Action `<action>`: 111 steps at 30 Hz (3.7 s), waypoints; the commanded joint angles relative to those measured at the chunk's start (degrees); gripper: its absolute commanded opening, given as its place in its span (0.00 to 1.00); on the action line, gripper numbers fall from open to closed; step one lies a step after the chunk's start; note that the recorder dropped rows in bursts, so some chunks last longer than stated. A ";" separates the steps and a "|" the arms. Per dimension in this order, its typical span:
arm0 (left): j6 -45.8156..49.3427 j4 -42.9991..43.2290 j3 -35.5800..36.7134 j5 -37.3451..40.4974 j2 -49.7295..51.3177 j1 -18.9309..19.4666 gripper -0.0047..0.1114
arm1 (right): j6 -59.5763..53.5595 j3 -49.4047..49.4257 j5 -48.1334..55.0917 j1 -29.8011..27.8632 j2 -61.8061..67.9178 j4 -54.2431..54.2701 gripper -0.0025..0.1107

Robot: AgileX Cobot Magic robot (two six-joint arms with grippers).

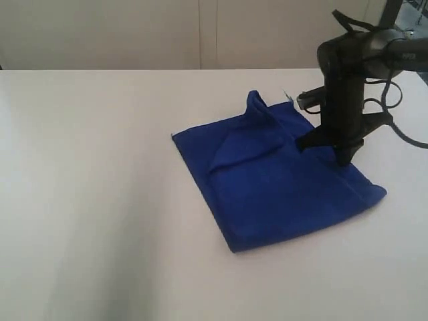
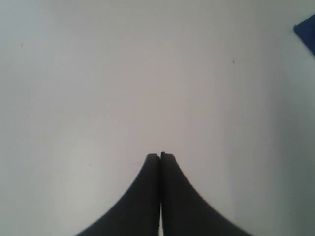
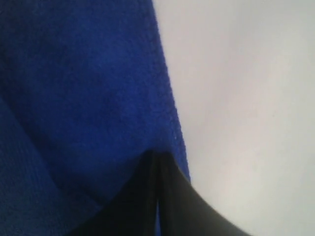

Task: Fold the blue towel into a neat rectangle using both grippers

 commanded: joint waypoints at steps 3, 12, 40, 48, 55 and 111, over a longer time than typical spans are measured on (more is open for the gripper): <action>0.09 -0.36 -0.13 0.42 -0.49 -0.24 0.04 | 2.83 6.06 -0.53 -0.66 -4.14 -0.49 0.02; 0.09 -0.36 -0.13 0.42 -0.49 -0.24 0.04 | 3.28 6.06 -7.04 6.13 -14.98 1.68 0.02; 0.09 -0.36 -0.13 0.42 -0.49 -0.24 0.04 | -6.78 6.06 -15.92 24.35 -4.86 19.45 0.02; 0.09 -0.36 -0.13 0.42 -0.49 -0.24 0.04 | -6.64 6.06 -18.96 26.76 -4.43 24.06 0.02; 0.09 -0.36 -0.13 0.42 -0.49 -0.24 0.04 | -4.50 6.06 -23.33 28.08 -2.85 27.83 0.02; 0.09 -0.36 -0.13 0.42 -0.49 -0.24 0.04 | -6.59 14.34 -35.91 4.92 -16.60 32.03 0.02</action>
